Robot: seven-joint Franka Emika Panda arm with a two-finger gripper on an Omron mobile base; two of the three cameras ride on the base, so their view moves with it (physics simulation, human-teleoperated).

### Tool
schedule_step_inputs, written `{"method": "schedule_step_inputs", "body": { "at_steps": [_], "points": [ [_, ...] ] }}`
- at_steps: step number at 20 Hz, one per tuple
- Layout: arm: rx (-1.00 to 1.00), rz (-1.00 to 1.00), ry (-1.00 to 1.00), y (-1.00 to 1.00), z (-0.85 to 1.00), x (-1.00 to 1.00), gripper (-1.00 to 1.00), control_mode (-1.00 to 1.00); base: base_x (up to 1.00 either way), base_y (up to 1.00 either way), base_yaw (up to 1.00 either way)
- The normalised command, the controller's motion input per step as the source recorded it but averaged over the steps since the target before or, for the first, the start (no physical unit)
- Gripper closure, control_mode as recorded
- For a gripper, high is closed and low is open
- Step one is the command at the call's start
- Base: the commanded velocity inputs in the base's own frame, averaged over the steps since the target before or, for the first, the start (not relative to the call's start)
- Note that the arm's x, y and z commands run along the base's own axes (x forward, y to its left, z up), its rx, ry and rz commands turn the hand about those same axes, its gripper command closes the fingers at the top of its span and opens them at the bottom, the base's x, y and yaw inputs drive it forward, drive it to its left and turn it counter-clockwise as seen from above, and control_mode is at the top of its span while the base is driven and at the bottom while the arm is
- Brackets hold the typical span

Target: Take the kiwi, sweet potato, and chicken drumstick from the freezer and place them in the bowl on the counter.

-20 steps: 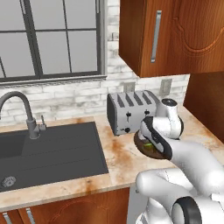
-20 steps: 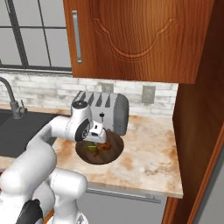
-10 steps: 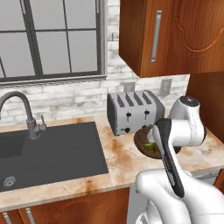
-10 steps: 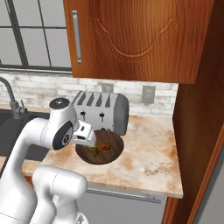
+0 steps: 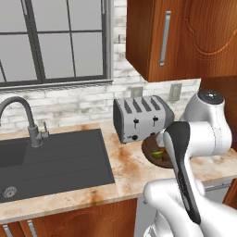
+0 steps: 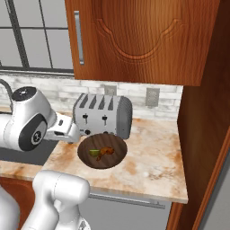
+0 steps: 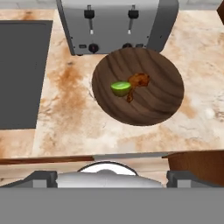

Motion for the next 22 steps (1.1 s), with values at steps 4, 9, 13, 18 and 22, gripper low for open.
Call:
{"method": "schedule_step_inputs", "body": {
  "at_steps": [4,9,13,18,22],
  "points": [
    [0.0,0.0,0.0,0.0,0.86,-0.37,-1.0,-1.0,0.0,0.0,0.0],
    [0.0,0.0,0.0,0.0,0.62,-0.39,-1.0,-1.0,0.0,0.0,0.0],
    [0.0,0.0,-0.02,0.0,0.39,-0.32,-1.0,-1.0,0.0,0.0,0.0],
    [0.01,0.0,-0.03,-0.07,0.15,-0.22,-1.0,-1.0,0.0,0.0,0.0],
    [0.0,0.0,0.0,0.0,0.0,0.0,-1.0,1.0,-0.44,-0.24,0.0]
  ]
}}
